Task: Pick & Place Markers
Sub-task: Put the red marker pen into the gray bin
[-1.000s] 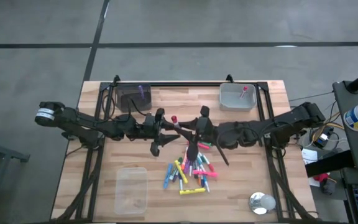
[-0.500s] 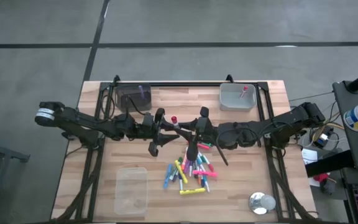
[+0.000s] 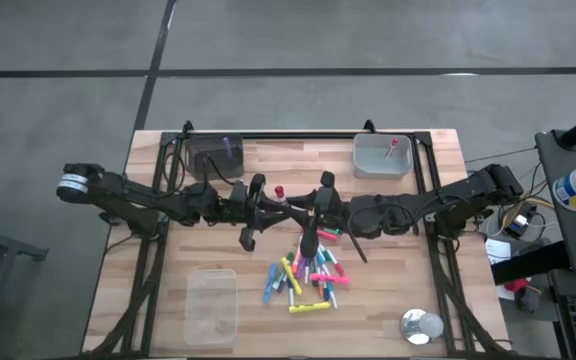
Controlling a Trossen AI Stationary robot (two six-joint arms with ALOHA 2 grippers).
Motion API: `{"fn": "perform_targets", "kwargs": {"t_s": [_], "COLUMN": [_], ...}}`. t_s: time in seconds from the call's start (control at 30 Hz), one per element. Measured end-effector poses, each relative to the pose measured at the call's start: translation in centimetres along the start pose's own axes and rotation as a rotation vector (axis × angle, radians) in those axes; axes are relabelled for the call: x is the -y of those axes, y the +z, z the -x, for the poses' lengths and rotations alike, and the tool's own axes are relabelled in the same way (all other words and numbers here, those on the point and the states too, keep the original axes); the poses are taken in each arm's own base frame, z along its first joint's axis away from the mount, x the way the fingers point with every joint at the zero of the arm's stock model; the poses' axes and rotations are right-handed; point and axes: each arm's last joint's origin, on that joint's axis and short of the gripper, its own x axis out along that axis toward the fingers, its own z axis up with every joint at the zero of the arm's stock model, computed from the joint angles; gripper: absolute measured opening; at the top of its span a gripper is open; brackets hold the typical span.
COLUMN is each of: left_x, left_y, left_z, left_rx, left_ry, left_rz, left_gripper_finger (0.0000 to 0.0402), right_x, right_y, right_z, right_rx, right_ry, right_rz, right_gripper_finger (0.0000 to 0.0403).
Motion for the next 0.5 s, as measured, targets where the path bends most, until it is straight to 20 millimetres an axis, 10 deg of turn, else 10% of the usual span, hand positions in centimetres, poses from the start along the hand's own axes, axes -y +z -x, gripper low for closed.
{"fn": "perform_targets", "kwargs": {"t_s": [0.5], "left_x": [-0.2], "left_y": [-0.9], "left_z": [0.0], "left_rx": [-0.091], "left_ry": [0.020], "left_rz": [0.002], "left_gripper_finger": [0.0062], "right_x": [0.5], "right_y": [1.0], "right_z": [1.2], "right_rx": [-0.184], "right_ry": [-0.030], "right_rz": [0.007], "right_gripper_finger": [0.0123]}}
